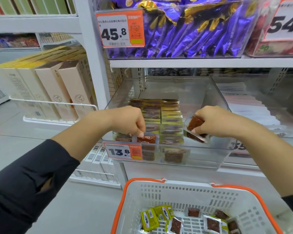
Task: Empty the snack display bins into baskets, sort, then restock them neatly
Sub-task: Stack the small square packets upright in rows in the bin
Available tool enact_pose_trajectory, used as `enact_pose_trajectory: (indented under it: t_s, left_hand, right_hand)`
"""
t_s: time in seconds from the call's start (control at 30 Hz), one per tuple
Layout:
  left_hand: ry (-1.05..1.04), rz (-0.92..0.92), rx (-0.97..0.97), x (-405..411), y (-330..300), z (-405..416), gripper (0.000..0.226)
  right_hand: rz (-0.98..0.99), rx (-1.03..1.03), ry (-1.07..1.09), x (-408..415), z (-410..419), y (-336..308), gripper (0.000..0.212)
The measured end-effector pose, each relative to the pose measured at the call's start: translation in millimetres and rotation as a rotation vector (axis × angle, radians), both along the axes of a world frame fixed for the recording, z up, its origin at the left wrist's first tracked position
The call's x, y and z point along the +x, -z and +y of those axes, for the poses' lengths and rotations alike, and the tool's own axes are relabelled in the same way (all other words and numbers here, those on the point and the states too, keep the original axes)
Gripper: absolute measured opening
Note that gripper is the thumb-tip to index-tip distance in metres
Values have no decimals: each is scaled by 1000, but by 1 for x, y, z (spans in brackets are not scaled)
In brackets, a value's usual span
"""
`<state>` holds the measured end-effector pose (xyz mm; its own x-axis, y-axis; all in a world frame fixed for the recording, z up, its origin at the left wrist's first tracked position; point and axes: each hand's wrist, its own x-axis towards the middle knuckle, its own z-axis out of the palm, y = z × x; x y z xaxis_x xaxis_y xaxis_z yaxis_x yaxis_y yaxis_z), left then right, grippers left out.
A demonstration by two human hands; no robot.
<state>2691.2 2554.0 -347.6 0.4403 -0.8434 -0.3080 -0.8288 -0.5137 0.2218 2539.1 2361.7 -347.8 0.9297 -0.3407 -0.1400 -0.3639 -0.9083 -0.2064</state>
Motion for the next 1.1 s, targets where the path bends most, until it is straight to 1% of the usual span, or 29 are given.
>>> enact_pose_trajectory:
  t_s: [0.1, 0.17, 0.23, 0.33, 0.5, 0.6, 0.67, 0.73, 0.8, 0.87, 0.9, 0.97, 1.0, 1.1]
  left_hand:
    - [26, -45, 48, 0, 1, -5, 20]
    - [61, -111, 64, -2, 1, -6, 14]
    - [110, -210, 48, -5, 1, -6, 12]
    - [134, -282, 45, -9, 2, -3, 16]
    - [106, -361, -82, -9, 3, 11, 20]
    - [36, -311, -183, -3, 1, 26, 17]
    - [-57, -227, -303, 3, -1, 37, 13]
    - [-129, -173, -409, 7, -2, 46, 12]
    - [-157, -148, -449, 8, 1, 51, 22]
    - [-161, -140, -454, 7, 6, 53, 25]
    - [-163, -140, -462, 6, 9, 52, 25]
    - [-170, -144, -490, 6, 13, 51, 24]
    - [-175, -145, -512, 7, 15, 50, 23]
    - [-198, -110, -588, 10, 18, 47, 20]
  right_hand:
    - [-26, 10, 11, -2, 1, 6, 29]
    - [-63, 19, -6, -3, 2, 9, 23]
    - [-134, 81, -32, -3, 4, 9, 18]
    - [-230, 195, -57, 0, 10, 5, 18]
    - [-291, 272, -79, 12, 15, 12, 17]
    - [-284, 337, -122, 20, 16, 19, 18]
    - [-263, 299, -172, 24, 18, 24, 21]
    - [-245, 232, -250, 29, 22, 27, 32]
    - [-223, 93, -340, 35, 27, 29, 30]
    - [-184, -8, -411, 42, 32, 30, 31]
    - [-167, -15, -444, 45, 34, 30, 32]
    - [-121, 15, -508, 53, 37, 29, 24]
    - [-89, 5, -541, 58, 38, 29, 24]
    - [-14, -147, -613, 72, 37, 34, 49]
